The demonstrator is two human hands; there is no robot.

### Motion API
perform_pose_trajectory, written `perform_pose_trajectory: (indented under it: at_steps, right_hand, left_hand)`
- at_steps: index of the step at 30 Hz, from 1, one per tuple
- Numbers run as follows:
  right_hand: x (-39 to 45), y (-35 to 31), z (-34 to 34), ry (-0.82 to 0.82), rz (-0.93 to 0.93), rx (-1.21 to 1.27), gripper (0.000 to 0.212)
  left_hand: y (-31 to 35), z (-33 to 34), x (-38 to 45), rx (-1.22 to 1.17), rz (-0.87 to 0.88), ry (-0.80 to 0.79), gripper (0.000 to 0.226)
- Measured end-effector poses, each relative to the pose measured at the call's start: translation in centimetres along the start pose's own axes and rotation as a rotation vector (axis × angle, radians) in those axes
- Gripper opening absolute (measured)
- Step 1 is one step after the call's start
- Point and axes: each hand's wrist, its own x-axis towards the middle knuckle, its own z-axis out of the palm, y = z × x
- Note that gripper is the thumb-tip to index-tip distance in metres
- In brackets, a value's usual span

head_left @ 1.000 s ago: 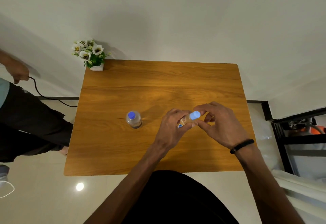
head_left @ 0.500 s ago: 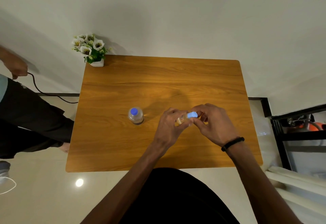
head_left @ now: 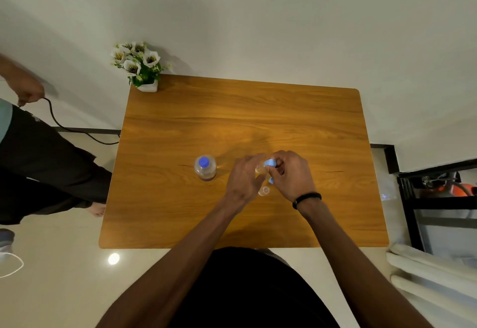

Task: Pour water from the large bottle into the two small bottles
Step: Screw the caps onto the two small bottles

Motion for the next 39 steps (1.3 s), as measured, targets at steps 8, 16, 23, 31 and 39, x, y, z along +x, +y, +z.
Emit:
perform_pose_trajectory:
  at_steps: [8,16,23,31,39]
  right_hand:
    - [1.6,2.6,5.0,-0.175,0.019,-0.206,0.018]
    - [2.9,3.4,5.9,-0.206,0.039,-0.217,0.023]
    - [2.8,3.8,5.4,-0.223,0.069,-0.072,0.038]
    - [3.1,8.6,3.5,-0.089,0.195,0.086,0.034]
    - [3.7,10.0,6.7,-0.368,0.04,-0.214,0.026]
  left_hand:
    - [-3.6,0.8,-1.5,-0.057,-0.321,-0.112,0.051]
    - [-5.3,3.7,-5.2,-0.076,-0.452,-0.213,0.033]
    - [-4.1,5.4,-4.4,-0.152,-0.439,-0.137,0.048]
    - [-3.4,7.7,-3.8,-0.181,-0.372,-0.036,0.052]
    - [-2.7,8.4,-3.5,-0.175,-0.339,0.091,0.039]
